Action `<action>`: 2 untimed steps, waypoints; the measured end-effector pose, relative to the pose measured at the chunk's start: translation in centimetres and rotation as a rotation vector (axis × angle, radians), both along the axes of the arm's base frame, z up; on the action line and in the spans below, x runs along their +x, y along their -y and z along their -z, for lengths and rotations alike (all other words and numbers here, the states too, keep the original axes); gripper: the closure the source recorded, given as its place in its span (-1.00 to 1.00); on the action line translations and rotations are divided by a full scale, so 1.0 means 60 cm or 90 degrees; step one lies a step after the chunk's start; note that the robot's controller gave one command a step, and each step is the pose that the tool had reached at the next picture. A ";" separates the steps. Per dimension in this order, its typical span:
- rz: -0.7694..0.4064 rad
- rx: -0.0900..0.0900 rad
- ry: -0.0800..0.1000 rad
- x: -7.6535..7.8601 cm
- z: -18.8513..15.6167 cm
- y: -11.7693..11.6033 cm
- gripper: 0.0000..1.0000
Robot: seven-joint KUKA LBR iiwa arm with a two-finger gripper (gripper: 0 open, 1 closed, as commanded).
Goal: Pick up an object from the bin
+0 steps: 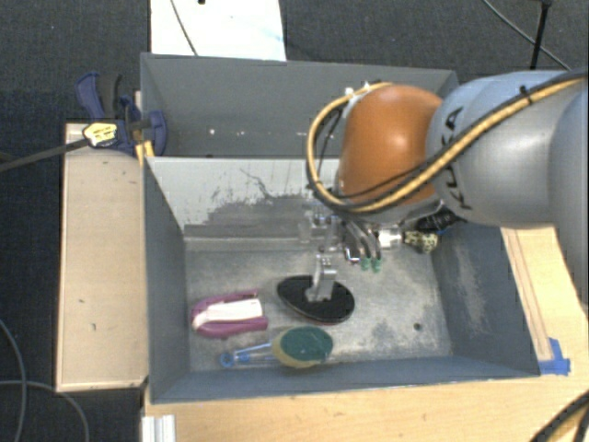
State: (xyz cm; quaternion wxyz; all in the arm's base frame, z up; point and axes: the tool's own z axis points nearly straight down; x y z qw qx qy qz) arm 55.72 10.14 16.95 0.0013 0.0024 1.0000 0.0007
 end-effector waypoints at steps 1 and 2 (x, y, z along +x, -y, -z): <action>0.215 0.005 -0.002 -0.031 0.161 0.025 -1.00; 0.218 0.000 -0.002 -0.032 0.165 0.031 1.00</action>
Offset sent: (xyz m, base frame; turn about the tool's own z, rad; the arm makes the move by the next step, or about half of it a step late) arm -0.0198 -0.0194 -0.0995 0.3411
